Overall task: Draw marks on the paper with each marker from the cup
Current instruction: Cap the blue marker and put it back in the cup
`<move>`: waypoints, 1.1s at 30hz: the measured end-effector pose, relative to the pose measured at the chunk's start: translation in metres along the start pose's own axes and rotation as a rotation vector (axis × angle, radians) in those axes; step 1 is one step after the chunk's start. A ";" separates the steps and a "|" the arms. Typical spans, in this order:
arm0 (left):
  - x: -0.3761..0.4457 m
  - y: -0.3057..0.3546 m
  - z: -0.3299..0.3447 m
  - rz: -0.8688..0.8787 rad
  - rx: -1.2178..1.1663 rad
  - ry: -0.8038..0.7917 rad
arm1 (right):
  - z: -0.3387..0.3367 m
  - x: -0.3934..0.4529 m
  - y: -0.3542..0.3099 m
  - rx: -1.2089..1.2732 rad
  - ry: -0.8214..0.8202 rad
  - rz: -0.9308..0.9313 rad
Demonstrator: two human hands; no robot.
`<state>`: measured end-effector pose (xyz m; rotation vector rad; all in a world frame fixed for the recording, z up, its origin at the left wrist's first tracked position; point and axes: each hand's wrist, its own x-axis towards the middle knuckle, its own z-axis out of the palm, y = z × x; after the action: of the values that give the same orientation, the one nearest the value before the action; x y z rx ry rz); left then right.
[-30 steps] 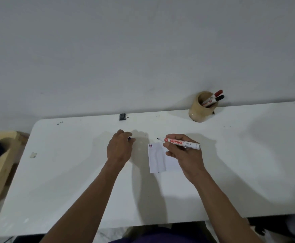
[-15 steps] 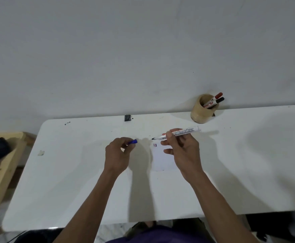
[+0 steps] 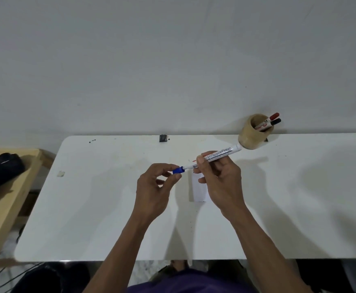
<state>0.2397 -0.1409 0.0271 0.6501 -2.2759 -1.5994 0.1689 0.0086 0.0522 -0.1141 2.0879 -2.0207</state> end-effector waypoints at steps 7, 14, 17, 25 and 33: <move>0.001 0.010 0.010 0.033 -0.006 -0.054 | -0.004 -0.004 0.002 -0.018 0.006 0.014; 0.008 0.016 0.024 0.029 -0.022 -0.150 | -0.017 -0.003 0.001 0.048 0.037 0.050; 0.013 0.013 0.031 0.006 0.026 -0.239 | -0.034 0.000 0.001 0.093 0.030 0.131; 0.037 0.044 0.048 0.003 -0.027 -0.445 | -0.118 0.020 -0.016 -0.155 0.002 0.043; 0.067 0.096 0.114 0.088 0.020 -0.427 | -0.146 0.054 -0.002 -0.464 -0.146 -0.034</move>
<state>0.1092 -0.0558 0.0759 0.2193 -2.5719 -1.8133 0.0845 0.1395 0.0507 -0.3646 2.4257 -1.4555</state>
